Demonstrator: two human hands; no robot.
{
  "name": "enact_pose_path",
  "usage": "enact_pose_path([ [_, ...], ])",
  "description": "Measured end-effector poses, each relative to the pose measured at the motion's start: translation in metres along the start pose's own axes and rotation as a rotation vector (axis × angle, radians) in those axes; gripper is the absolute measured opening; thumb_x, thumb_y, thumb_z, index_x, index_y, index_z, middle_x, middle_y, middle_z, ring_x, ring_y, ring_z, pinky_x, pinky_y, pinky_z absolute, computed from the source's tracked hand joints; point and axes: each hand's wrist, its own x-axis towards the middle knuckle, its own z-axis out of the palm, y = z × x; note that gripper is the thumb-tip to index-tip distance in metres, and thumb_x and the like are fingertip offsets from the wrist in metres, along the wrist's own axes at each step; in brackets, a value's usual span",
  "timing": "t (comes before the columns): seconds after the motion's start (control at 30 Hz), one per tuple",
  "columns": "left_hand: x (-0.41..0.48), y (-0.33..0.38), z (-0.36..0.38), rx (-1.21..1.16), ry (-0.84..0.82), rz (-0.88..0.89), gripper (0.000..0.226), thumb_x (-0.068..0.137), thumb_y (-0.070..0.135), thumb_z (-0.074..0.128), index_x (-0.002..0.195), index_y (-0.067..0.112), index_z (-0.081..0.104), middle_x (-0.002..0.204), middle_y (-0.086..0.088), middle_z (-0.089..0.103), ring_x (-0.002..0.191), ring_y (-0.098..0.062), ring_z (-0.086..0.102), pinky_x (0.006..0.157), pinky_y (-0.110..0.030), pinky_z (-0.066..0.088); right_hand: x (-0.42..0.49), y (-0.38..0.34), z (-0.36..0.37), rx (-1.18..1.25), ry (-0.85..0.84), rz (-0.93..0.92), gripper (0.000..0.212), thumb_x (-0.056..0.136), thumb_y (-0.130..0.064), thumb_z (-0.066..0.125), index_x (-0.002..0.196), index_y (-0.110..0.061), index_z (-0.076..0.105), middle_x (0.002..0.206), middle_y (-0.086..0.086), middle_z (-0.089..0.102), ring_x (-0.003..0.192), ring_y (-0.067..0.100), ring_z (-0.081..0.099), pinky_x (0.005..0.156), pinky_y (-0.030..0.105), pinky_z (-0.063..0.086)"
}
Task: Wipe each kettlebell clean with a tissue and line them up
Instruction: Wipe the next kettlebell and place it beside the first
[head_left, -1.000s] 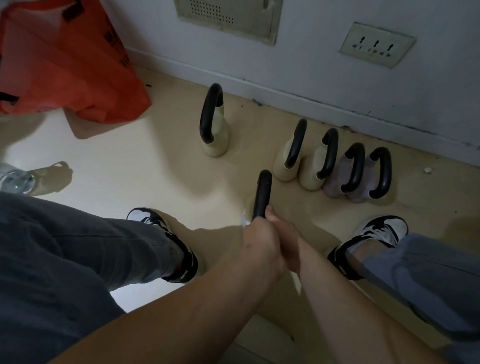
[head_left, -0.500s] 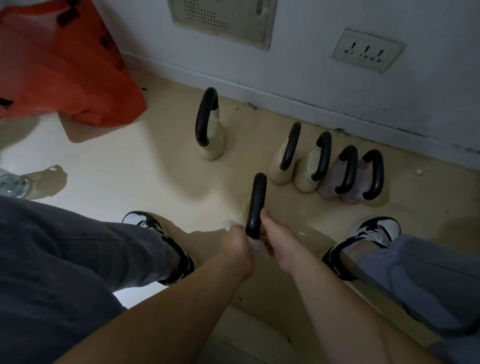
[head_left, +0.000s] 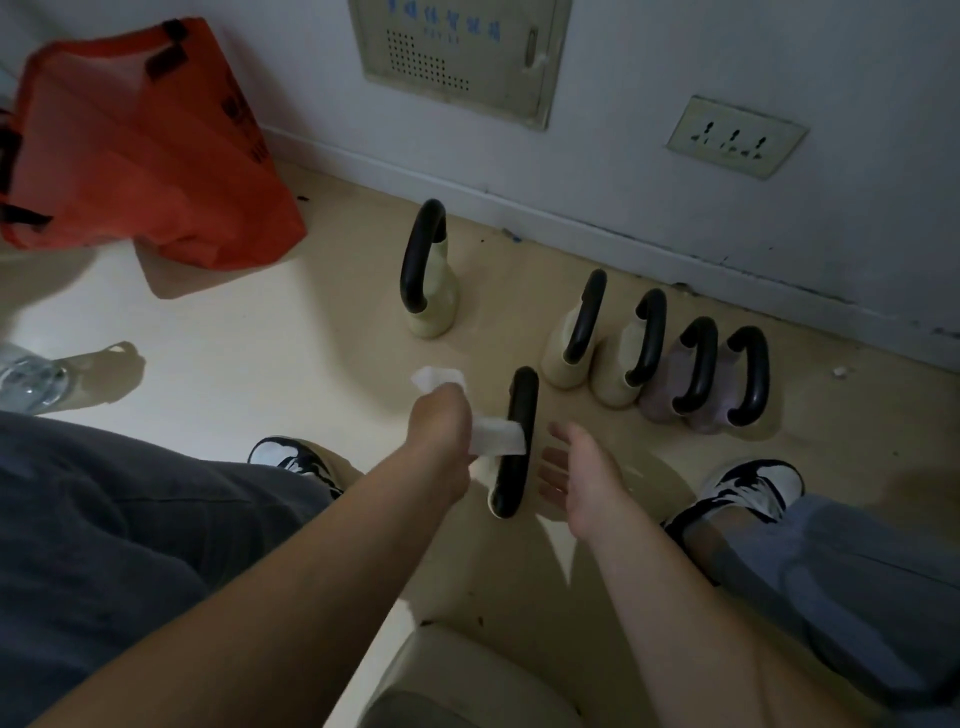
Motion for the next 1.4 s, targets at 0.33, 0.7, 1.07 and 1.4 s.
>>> enact_pose_path([
  [0.33, 0.06, -0.032, 0.002, 0.079, 0.075, 0.0, 0.055, 0.104, 0.039, 0.037, 0.143, 0.0, 0.044, 0.125, -0.011, 0.061, 0.104, -0.029, 0.058, 0.091, -0.033, 0.042, 0.031, -0.027, 0.012, -0.345, -0.074, -0.053, 0.042, 0.108, -0.041, 0.043, 0.149, -0.03, 0.047, 0.152, 0.001, 0.048, 0.134, 0.03, 0.05, 0.113, 0.048, 0.044],
  [0.7, 0.109, 0.027, 0.068, 0.292, -0.282, 0.121, 0.076, 0.092, 0.061, 0.047, 0.143, 0.005, 0.048, 0.14, -0.016, 0.056, 0.124, -0.032, 0.056, 0.11, -0.045, 0.043, 0.075, 0.009, -0.002, -0.786, -0.211, -0.27, 0.045, 0.104, -0.019, 0.054, 0.147, -0.03, 0.05, 0.13, -0.001, 0.067, 0.121, 0.022, 0.064, 0.092, 0.024, 0.055],
  [1.07, 0.071, -0.045, 0.043, 0.791, -0.231, 0.873, 0.057, 0.106, 0.028, 0.04, 0.159, 0.025, 0.021, 0.169, 0.001, 0.004, 0.155, -0.014, 0.002, 0.125, -0.034, 0.015, 0.071, 0.005, 0.0, -0.705, -0.107, -0.276, 0.016, 0.097, -0.018, 0.06, 0.104, -0.026, 0.073, 0.098, -0.005, 0.072, 0.098, 0.017, 0.066, 0.074, 0.026, 0.049],
  [1.4, -0.009, -0.133, 0.044, 0.792, -0.02, 0.774, 0.084, 0.096, 0.013, 0.045, 0.16, 0.021, -0.009, 0.167, -0.005, -0.007, 0.153, -0.022, 0.009, 0.123, -0.033, 0.021, 0.043, 0.007, 0.01, -0.229, -0.262, 0.061, 0.037, 0.107, -0.034, 0.048, 0.121, -0.004, 0.065, 0.088, 0.012, 0.07, 0.106, 0.034, 0.064, 0.108, 0.04, 0.047],
])
